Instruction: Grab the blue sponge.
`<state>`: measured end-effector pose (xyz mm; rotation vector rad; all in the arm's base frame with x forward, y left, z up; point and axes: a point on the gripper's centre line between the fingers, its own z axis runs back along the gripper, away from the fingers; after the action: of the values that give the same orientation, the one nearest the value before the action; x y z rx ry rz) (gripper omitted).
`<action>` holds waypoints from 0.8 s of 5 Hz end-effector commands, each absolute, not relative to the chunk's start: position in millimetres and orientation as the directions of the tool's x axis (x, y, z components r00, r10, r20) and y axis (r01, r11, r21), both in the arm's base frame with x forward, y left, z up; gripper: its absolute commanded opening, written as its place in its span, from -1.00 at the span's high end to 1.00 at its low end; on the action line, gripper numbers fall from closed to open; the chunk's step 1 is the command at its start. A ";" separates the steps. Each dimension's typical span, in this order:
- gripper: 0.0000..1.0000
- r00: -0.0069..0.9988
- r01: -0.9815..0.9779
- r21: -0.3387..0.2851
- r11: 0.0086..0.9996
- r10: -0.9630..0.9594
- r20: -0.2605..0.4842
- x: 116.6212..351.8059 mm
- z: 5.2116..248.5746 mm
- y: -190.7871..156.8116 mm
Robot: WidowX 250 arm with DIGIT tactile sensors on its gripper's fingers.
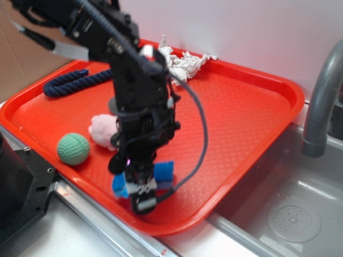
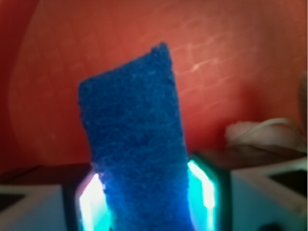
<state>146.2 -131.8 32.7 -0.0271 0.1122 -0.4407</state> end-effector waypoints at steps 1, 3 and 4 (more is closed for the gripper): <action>1.00 0.949 0.314 -0.014 0.949 -0.315 -0.025 155.1 105.4 -116.1; 1.00 0.992 -0.110 0.021 0.994 0.108 0.063 132.9 205.5 -34.2; 1.00 0.983 -0.176 0.078 0.981 0.171 0.064 136.6 224.4 6.6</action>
<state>147.0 11.4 211.2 0.0925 -0.0114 0.1748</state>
